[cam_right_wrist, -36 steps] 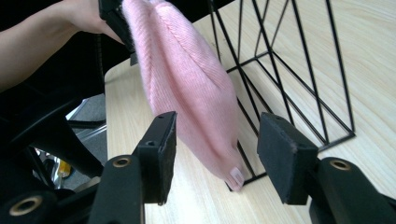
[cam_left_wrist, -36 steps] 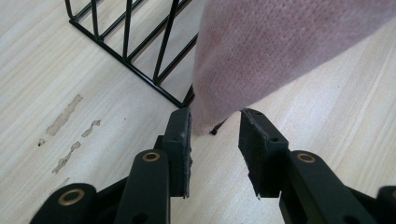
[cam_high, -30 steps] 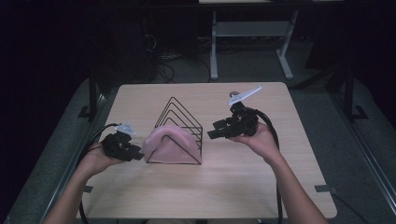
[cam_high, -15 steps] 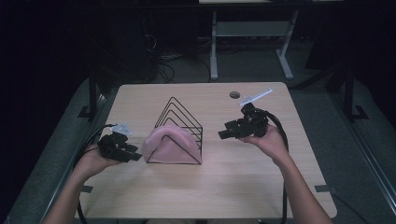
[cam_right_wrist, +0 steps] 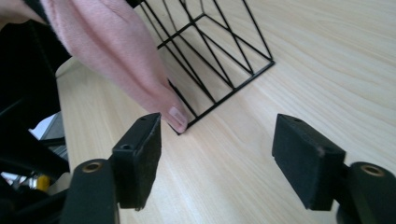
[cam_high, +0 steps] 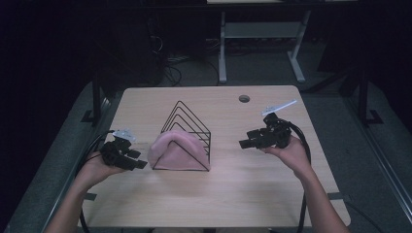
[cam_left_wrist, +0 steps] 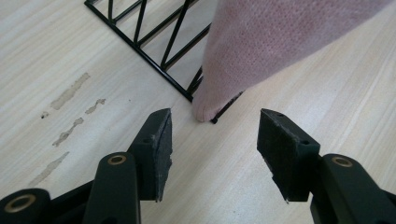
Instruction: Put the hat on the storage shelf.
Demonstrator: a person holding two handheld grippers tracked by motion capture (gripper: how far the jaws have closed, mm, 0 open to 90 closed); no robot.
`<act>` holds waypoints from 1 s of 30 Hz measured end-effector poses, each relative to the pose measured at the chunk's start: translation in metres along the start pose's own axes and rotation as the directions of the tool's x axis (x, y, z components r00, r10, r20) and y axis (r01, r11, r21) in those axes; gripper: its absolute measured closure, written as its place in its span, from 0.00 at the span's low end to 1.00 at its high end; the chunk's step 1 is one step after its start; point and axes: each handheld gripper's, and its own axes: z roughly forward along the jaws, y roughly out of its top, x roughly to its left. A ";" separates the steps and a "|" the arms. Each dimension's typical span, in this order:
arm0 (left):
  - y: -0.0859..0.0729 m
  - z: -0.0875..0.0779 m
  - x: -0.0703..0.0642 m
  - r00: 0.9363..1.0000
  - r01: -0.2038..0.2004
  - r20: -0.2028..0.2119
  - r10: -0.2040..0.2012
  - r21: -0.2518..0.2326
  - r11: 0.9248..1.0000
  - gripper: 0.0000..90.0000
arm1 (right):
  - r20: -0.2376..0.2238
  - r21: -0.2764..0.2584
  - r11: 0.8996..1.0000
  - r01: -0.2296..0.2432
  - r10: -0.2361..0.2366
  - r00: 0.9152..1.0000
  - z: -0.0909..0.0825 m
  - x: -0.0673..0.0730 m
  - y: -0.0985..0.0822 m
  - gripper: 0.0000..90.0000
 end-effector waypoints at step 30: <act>-0.014 0.000 -0.005 0.999 0.032 -0.003 -0.032 -0.023 0.999 0.36 | 0.087 0.006 0.995 -0.102 0.101 0.991 -0.027 -0.018 -0.077 0.32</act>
